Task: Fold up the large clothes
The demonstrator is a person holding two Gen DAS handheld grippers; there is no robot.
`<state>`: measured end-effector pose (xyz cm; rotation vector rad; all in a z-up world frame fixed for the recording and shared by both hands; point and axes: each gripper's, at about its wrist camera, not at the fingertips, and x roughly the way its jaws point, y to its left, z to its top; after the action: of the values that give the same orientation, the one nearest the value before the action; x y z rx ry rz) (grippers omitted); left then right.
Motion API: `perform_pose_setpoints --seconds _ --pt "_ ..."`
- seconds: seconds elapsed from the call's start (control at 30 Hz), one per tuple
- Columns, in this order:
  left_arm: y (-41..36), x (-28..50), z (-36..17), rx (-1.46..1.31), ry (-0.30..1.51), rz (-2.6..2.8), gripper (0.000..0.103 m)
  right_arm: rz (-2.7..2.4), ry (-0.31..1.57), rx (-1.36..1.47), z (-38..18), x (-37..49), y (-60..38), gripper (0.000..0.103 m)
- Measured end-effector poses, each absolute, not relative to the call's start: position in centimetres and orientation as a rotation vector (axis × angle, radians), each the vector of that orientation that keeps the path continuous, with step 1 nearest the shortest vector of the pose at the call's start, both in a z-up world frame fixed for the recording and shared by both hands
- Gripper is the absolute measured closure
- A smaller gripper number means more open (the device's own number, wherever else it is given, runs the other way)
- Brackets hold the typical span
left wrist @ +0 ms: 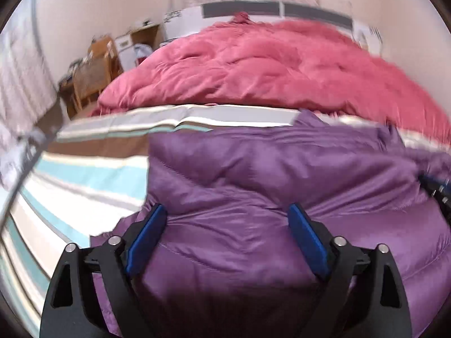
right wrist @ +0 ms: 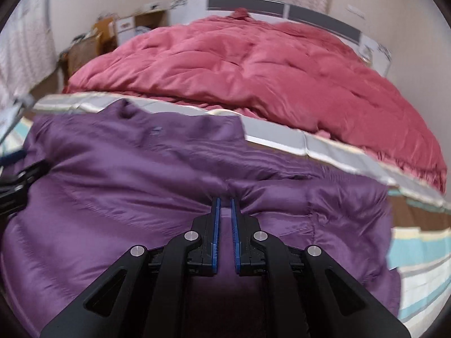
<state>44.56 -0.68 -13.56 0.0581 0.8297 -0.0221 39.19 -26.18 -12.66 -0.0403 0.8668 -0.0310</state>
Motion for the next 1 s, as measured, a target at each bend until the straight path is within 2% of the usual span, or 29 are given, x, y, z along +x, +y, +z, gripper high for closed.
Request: perform_pose_setpoints --seconds 0.13,0.33,0.57,0.77,0.87,1.0 --pt "1.1 45.7 -15.3 -0.076 0.867 -0.069 0.01 -0.062 0.855 -0.022 -13.6 39.6 -26.7 0.095" --pt "1.8 44.4 -15.1 -0.1 0.871 -0.064 0.009 -0.05 0.847 0.0 -13.0 39.5 -27.2 0.095" --pt "7.3 36.6 -13.6 -0.261 0.783 -0.007 0.006 0.001 0.773 0.09 -9.6 33.2 -26.6 0.095" --pt "10.0 32.5 -15.6 -0.362 0.825 -0.031 0.005 0.069 0.745 0.231 -8.5 27.6 -25.6 0.095" --pt "10.0 31.7 -16.7 -0.379 0.864 -0.058 0.007 0.117 0.755 0.238 -8.4 25.7 -23.8 0.095" --pt "9.5 31.2 -17.5 -0.421 0.893 -0.12 0.014 0.152 0.76 0.188 -8.5 24.1 -21.4 0.095"
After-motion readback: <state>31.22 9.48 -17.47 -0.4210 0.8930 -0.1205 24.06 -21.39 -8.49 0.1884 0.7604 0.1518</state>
